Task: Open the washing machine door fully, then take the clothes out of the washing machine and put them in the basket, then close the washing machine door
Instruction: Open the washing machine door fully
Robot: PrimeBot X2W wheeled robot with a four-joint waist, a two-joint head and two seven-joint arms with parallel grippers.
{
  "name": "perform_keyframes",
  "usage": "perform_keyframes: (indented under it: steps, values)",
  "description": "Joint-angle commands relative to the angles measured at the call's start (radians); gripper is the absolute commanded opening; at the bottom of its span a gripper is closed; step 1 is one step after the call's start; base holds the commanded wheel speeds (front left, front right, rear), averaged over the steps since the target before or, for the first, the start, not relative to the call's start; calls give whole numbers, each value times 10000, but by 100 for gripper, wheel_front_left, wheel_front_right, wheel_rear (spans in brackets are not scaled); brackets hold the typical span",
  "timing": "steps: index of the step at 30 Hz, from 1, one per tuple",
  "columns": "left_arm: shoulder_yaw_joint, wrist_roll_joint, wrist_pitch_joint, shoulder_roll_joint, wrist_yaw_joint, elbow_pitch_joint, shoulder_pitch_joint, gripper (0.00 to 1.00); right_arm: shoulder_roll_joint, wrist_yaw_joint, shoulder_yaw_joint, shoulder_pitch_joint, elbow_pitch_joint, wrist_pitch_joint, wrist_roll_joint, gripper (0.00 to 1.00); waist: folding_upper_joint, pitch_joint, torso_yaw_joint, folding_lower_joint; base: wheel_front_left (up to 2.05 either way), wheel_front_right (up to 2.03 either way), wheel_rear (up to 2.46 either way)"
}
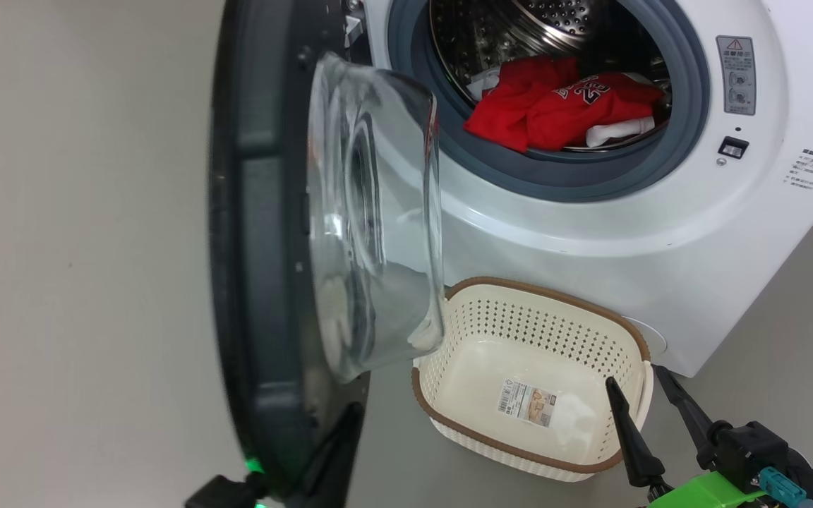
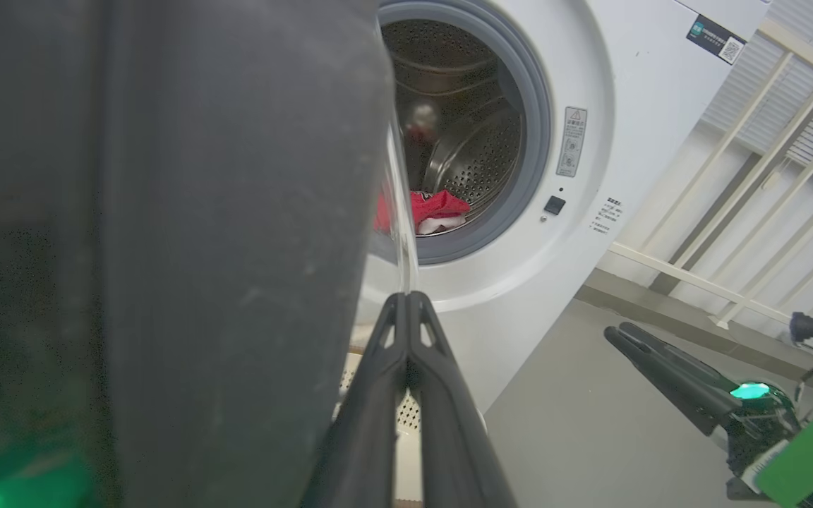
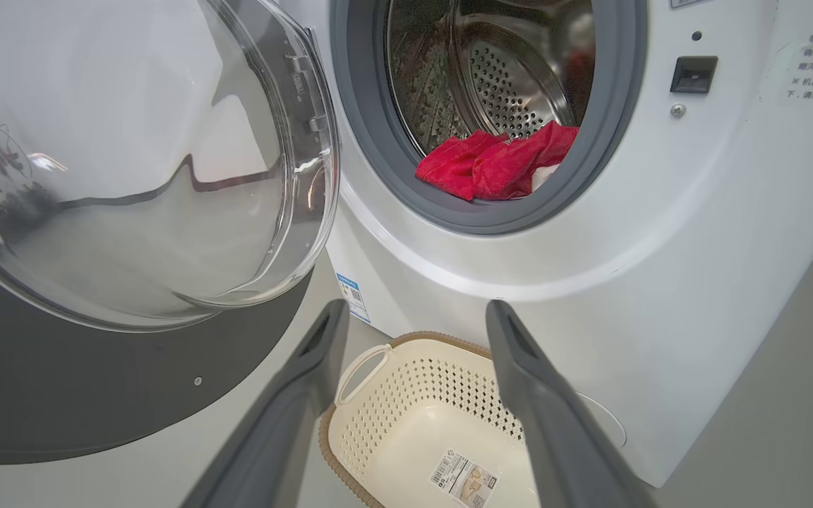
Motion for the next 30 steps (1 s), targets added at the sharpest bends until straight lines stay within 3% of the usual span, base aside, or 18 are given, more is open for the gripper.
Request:
perform_keyframes:
  steps: [1,12,30]
  values:
    - [777,26,-53,60,297,-255,-35,0,-5,75,274,-229,-229,-91,-105,100,-1,10,51,0,0,0,0]
    - [2323,176,-53,42,868,-488,121,0,-5,75,316,-268,-208,-91,-132,100,-1,60,249,0,0,0,0]
    - [5642,276,-53,102,660,295,-792,0,-5,75,448,-468,-214,-91,-251,100,-1,351,6,0,0,0,0]
